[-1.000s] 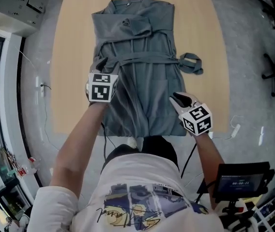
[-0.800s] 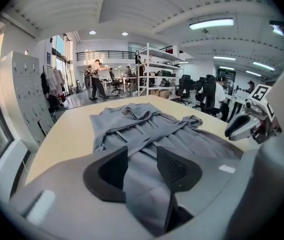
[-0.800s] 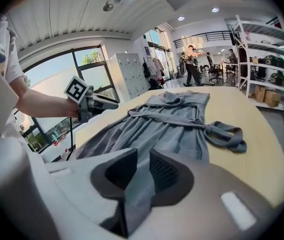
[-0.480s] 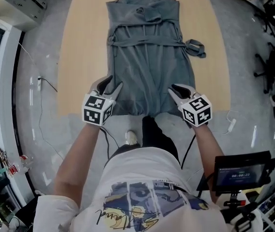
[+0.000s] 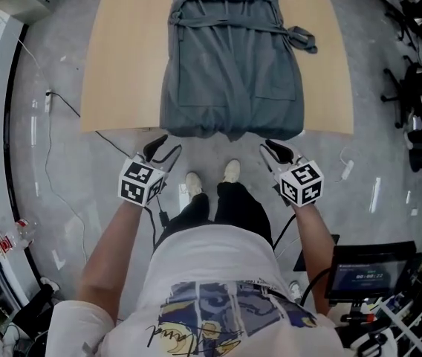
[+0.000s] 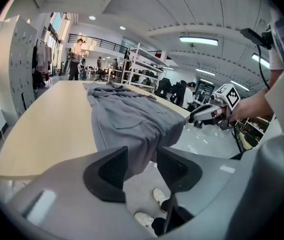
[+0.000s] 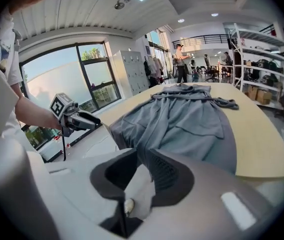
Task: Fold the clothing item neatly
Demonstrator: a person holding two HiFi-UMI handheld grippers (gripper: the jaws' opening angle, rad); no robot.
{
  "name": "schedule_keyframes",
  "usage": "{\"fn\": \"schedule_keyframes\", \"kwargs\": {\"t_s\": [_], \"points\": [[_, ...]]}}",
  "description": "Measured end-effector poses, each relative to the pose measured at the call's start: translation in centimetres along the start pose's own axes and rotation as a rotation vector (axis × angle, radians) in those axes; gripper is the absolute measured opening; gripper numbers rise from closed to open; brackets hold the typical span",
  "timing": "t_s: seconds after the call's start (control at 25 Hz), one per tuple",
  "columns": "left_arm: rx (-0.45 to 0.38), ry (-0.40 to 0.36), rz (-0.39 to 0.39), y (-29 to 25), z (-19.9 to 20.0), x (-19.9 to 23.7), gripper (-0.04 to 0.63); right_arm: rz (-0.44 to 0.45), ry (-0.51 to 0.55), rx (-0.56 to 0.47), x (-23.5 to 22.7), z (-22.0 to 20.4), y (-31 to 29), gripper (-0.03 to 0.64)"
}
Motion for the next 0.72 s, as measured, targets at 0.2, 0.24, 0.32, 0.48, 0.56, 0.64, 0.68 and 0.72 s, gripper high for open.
{"fn": "schedule_keyframes", "kwargs": {"t_s": [0.2,0.24,0.32,0.48,0.56,0.64,0.68,0.72], "points": [[0.062,0.052,0.021,-0.3,-3.7,-0.6,0.193,-0.012,-0.05,0.046,-2.3,-5.3,0.5,0.067],[0.065,0.068,0.028,-0.4,-4.1,-0.6,0.193,-0.01,-0.067,0.05,-3.0,-6.2,0.6,0.068],[0.063,0.106,0.034,-0.9,-4.7,-0.8,0.195,-0.007,-0.098,0.062,-4.7,-8.0,0.8,0.103],[0.079,0.157,0.057,-3.5,-6.2,0.5,0.225,-0.024,-0.126,0.076,-9.1,-10.2,0.0,0.174],[0.106,0.185,0.076,-4.3,-7.5,1.2,0.23,-0.049,-0.166,0.084,-11.1,-11.7,-0.5,0.194],[0.131,0.212,0.088,-5.0,-8.7,1.7,0.239,-0.078,-0.195,0.096,-12.9,-13.0,-0.9,0.217],[0.144,0.222,0.091,-5.4,-9.4,2.1,0.248,-0.088,-0.208,0.095,-13.7,-13.3,-1.2,0.225],[0.157,0.236,0.093,-5.8,-10.1,2.5,0.262,-0.093,-0.221,0.088,-14.3,-13.5,-1.5,0.227]]}}
Point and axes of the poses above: the fingertips, and each gripper's own axes: y backward along the fingers, x to its left, z out of its top, the point moved 1 cm from there along y, backward along the fingers, and after that the axes turned 10 degrees about -y, right-handed, at the moved point
